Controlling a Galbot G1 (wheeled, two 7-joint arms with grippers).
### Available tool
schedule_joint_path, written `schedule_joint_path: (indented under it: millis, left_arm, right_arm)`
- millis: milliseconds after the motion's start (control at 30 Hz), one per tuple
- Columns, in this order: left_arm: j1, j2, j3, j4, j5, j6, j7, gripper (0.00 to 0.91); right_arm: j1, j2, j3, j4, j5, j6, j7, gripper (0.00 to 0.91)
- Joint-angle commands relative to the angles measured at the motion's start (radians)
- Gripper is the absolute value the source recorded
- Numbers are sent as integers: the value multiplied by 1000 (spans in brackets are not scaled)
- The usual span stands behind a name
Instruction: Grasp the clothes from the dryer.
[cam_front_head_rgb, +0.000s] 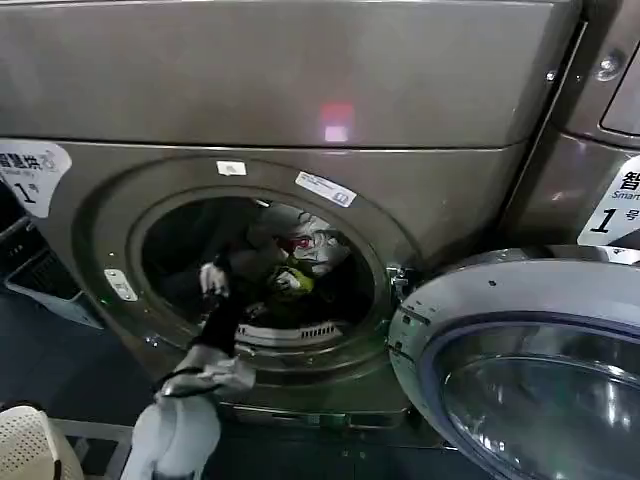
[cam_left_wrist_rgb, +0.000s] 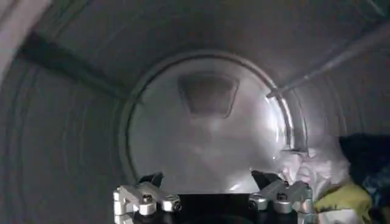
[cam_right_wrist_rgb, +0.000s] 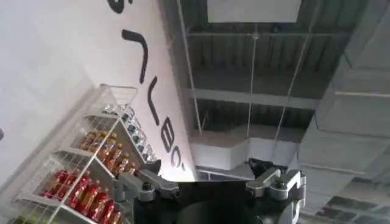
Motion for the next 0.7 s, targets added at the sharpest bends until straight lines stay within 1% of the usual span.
schedule_joint_path:
  millis: [33,300,467,700]
  left_arm:
    - [-215,-23,0,246,71,-171,274,907]
    - [-251,16,85,323,37,-145,274,907]
    - [-256,36,121,357,-4,-118,275,907]
    - [-251,64,155,393,-34,-112,276,907]
  right_arm:
    - [-6,1,0,1,0,3,0,907]
    - [1,3,-16,2,-1,7,0,907]
    - [0,1,-18,0,-1,9,0,907]
    - [5,3,-28,5,-2,10,1,907]
